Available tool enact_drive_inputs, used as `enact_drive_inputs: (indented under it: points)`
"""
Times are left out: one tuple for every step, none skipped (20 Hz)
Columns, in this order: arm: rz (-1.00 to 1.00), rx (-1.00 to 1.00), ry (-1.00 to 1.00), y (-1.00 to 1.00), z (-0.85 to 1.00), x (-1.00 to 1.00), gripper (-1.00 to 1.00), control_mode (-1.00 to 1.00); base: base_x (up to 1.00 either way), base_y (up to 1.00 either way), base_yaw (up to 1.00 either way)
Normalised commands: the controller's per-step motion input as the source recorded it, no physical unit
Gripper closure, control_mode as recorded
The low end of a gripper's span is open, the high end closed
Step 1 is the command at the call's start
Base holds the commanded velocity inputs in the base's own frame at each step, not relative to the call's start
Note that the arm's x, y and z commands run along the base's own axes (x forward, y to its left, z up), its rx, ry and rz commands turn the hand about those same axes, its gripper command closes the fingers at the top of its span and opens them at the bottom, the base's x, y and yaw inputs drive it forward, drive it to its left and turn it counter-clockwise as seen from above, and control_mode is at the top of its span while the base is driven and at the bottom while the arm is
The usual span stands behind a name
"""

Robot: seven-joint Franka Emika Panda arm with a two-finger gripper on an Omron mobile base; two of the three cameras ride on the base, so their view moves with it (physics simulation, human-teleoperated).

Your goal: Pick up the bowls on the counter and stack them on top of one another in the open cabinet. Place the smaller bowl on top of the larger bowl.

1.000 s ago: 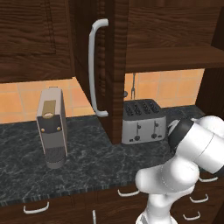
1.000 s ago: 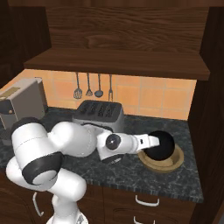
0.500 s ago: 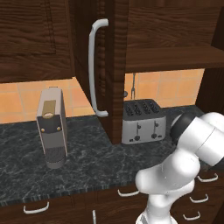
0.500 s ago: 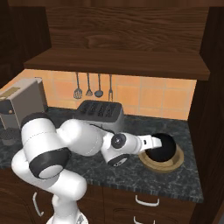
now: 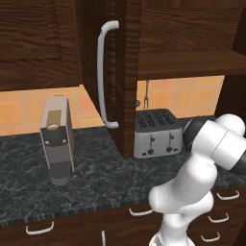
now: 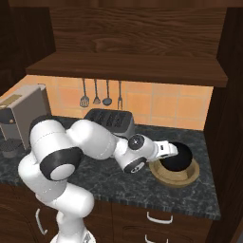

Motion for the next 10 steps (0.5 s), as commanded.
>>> enact_drive_inputs:
  points:
    - [0.06,0.00,0.03,-0.11,-0.26,0.00,1.00,-1.00,0.00,0.00,0.00]
    - [0.06,0.00,0.05,-0.07,-0.32,0.00,1.00,-1.00,0.00,0.00,0.00]
    - [0.06,0.00,0.08,-0.01,-0.44,0.00,1.00,-1.00,0.00,0.00,0.00]
    - [0.07,0.00,0.12,0.00,-0.60,0.00,1.00,-1.00,0.00,0.00,0.00]
    - [0.07,0.00,0.11,0.00,-0.66,0.00,1.00,-1.00,0.00,0.00,0.00]
    - [0.07,0.00,0.07,0.00,-0.58,0.00,-1.00,-1.00,0.00,0.00,0.00]
    - [0.07,0.00,0.00,-0.05,-0.34,0.00,-1.00,-1.00,0.00,0.00,0.00]
    - [0.00,0.00,0.00,0.00,-0.02,0.00,-1.00,-1.00,0.00,0.00,0.00]
    - [0.00,0.00,0.00,0.00,0.00,0.00,-1.00,-1.00,0.00,0.00,0.00]
    - [0.00,0.00,0.00,0.00,0.00,0.00,-1.00,-1.00,0.00,0.00,0.00]
